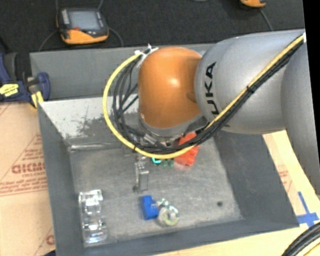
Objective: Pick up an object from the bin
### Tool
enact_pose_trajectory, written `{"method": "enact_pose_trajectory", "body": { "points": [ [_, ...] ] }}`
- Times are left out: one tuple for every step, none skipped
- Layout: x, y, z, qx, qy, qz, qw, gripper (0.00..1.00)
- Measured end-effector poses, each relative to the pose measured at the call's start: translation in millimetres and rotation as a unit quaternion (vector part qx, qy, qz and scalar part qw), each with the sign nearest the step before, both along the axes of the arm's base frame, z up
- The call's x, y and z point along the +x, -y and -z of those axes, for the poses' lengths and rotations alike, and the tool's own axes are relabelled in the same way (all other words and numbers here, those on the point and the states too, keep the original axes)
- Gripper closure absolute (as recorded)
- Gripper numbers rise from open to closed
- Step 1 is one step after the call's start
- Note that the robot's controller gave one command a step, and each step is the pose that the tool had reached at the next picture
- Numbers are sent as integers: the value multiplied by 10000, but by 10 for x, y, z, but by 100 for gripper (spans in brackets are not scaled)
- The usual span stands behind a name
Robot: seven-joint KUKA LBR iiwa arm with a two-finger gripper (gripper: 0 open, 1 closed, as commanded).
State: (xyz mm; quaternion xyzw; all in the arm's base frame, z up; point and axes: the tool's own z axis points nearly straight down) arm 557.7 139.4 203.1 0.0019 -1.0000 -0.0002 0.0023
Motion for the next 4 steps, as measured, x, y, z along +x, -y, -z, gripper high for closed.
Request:
{"method": "enact_pose_trajectory", "body": {
  "points": [
    [-167, 501, 1207, -3, 8, -1310, 9914, 0],
    [-380, 595, 1313, -4, 45, -3186, 9479, 0],
    [-355, 562, 1279, 18, 99, -3168, 9485, 100],
    [-508, 365, -222, 0, 79, -2927, 9562, 100]
  ]
}}
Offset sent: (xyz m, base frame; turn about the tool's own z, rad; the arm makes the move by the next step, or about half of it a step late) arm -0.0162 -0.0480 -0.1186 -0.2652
